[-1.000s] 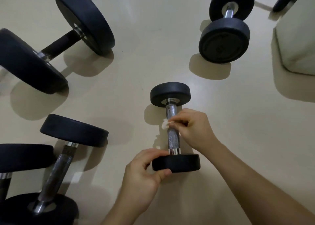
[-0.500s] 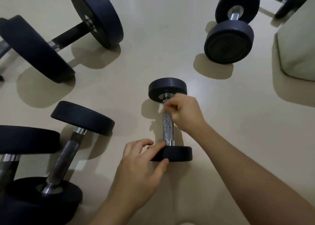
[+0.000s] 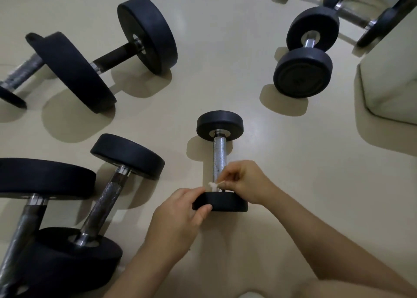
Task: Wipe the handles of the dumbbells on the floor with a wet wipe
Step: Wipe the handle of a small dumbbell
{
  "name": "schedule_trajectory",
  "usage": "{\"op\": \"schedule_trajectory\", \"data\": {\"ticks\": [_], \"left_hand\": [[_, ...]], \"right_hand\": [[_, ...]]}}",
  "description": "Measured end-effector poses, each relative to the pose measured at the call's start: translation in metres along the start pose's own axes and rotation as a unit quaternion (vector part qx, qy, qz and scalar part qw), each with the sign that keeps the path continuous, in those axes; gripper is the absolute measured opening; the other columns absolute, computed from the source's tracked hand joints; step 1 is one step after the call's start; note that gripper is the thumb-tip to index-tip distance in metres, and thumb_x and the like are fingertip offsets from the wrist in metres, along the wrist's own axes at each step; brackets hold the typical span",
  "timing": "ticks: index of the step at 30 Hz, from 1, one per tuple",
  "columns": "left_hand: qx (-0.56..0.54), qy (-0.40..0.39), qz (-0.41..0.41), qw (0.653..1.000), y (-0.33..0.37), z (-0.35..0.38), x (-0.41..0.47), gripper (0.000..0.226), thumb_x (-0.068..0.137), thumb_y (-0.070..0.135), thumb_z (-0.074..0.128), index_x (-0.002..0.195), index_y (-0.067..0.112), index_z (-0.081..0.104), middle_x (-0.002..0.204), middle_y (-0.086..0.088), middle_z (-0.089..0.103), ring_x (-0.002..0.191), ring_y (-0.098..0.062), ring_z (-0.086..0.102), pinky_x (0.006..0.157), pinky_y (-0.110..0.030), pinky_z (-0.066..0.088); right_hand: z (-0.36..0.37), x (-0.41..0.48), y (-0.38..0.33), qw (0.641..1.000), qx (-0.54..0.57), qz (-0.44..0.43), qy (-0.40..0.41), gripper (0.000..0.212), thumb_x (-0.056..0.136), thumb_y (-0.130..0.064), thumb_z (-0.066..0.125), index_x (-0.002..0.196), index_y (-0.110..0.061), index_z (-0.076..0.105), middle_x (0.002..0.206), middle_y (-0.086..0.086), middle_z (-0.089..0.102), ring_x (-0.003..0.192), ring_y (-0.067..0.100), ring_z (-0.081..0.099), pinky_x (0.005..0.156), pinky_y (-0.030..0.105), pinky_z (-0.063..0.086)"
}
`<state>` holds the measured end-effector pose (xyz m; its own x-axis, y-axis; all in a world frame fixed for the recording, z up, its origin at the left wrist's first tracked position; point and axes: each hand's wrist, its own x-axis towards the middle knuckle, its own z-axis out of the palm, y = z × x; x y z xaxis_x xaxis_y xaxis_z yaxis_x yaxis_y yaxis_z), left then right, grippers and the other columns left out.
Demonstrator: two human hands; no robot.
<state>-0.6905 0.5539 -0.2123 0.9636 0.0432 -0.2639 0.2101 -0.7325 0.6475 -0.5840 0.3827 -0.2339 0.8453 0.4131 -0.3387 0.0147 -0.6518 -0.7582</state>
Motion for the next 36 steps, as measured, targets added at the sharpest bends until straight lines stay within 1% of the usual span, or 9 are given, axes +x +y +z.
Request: {"op": "schedule_trajectory", "data": {"ticks": [3, 8, 13, 16, 20, 26, 29, 33, 36], "left_hand": [[0.003, -0.062, 0.019, 0.998, 0.005, -0.006, -0.008, 0.047, 0.087, 0.055, 0.051, 0.131, 0.056, 0.036, 0.115, 0.016, 0.043, 0.1, -0.004, 0.05, 0.088, -0.022, 0.044], [0.101, -0.053, 0.037, 0.993, 0.008, -0.011, -0.003, 0.046, 0.082, 0.068, 0.044, 0.124, 0.055, 0.032, 0.113, 0.011, 0.041, 0.102, -0.01, 0.048, 0.082, -0.032, 0.049], [0.227, -0.04, 0.091, 0.969, 0.016, -0.011, 0.007, 0.054, 0.079, 0.06, 0.058, 0.123, 0.039, 0.036, 0.111, 0.008, 0.041, 0.1, -0.015, 0.04, 0.075, -0.028, 0.047], [0.268, -0.068, 0.131, 0.952, 0.027, -0.004, 0.018, 0.048, 0.089, 0.048, 0.054, 0.131, 0.037, 0.033, 0.119, 0.002, 0.045, 0.101, -0.022, 0.042, 0.072, -0.033, 0.045], [0.172, -0.037, 0.146, 0.973, 0.025, 0.006, 0.016, 0.038, 0.087, 0.037, 0.059, 0.123, 0.033, 0.048, 0.104, 0.005, 0.05, 0.092, -0.02, 0.052, 0.065, -0.033, 0.044], [-0.084, 0.043, 0.052, 0.994, 0.011, 0.031, 0.002, 0.048, 0.075, 0.015, 0.072, 0.116, 0.038, 0.061, 0.088, 0.016, 0.046, 0.079, 0.0, 0.052, 0.068, -0.007, 0.039], [-0.144, 0.055, 0.022, 0.988, 0.006, 0.032, 0.001, 0.049, 0.071, 0.009, 0.076, 0.111, 0.036, 0.066, 0.089, 0.015, 0.05, 0.084, -0.001, 0.055, 0.071, -0.008, 0.04], [-0.092, 0.07, 0.022, 0.993, 0.004, 0.026, -0.001, 0.05, 0.069, 0.014, 0.076, 0.11, 0.04, 0.065, 0.092, 0.015, 0.049, 0.09, -0.004, 0.051, 0.077, -0.007, 0.037], [0.003, 0.062, 0.05, 0.997, 0.003, 0.016, -0.003, 0.049, 0.069, 0.024, 0.072, 0.113, 0.043, 0.06, 0.088, 0.014, 0.041, 0.085, -0.006, 0.042, 0.071, -0.011, 0.036]], "right_hand": [[-0.004, 0.013, -0.007, 0.997, -0.063, -0.021, -0.033, 0.006, 0.076, -0.01, 0.076, 0.081, -0.013, 0.075, 0.079, -0.001, 0.068, 0.074, 0.014, 0.063, 0.074, 0.024, 0.052], [0.006, 0.056, -0.016, 0.975, -0.028, -0.032, 0.22, 0.005, 0.08, -0.011, 0.07, 0.079, -0.015, 0.073, 0.07, -0.009, 0.054, 0.066, 0.009, 0.051, 0.064, 0.017, 0.041], [0.014, 0.014, -0.013, 0.999, 0.001, -0.009, 0.035, 0.011, 0.076, -0.005, 0.073, 0.074, -0.015, 0.071, 0.066, -0.006, 0.058, 0.059, 0.004, 0.049, 0.063, 0.02, 0.043], [0.012, 0.03, -0.009, 0.993, -0.008, -0.03, 0.11, 0.007, 0.078, -0.008, 0.073, 0.077, -0.014, 0.071, 0.067, -0.012, 0.056, 0.063, 0.005, 0.052, 0.065, 0.021, 0.045], [0.006, 0.066, -0.017, 0.978, -0.02, -0.027, 0.208, 0.004, 0.083, -0.015, 0.068, 0.081, -0.018, 0.069, 0.078, -0.006, 0.06, 0.074, 0.013, 0.057, 0.069, 0.023, 0.045], [0.005, 0.038, -0.02, 0.996, -0.091, -0.019, -0.004, 0.018, 0.079, -0.007, 0.068, 0.071, -0.023, 0.068, 0.063, -0.015, 0.054, 0.061, 0.002, 0.051, 0.064, 0.02, 0.039], [0.013, 0.038, -0.016, 0.996, -0.061, -0.038, 0.052, 0.01, 0.08, -0.017, 0.072, 0.072, -0.023, 0.068, 0.064, -0.014, 0.051, 0.061, 0.003, 0.049, 0.062, 0.019, 0.037], [0.022, 0.075, -0.036, 0.977, -0.074, -0.058, 0.192, 0.008, 0.086, -0.019, 0.065, 0.082, -0.013, 0.068, 0.074, -0.006, 0.055, 0.068, 0.013, 0.051, 0.063, 0.024, 0.038], [0.018, 0.057, -0.025, 0.988, -0.033, -0.03, 0.15, 0.01, 0.084, -0.02, 0.068, 0.075, -0.021, 0.064, 0.066, -0.008, 0.055, 0.062, 0.012, 0.052, 0.06, 0.025, 0.041]]}}
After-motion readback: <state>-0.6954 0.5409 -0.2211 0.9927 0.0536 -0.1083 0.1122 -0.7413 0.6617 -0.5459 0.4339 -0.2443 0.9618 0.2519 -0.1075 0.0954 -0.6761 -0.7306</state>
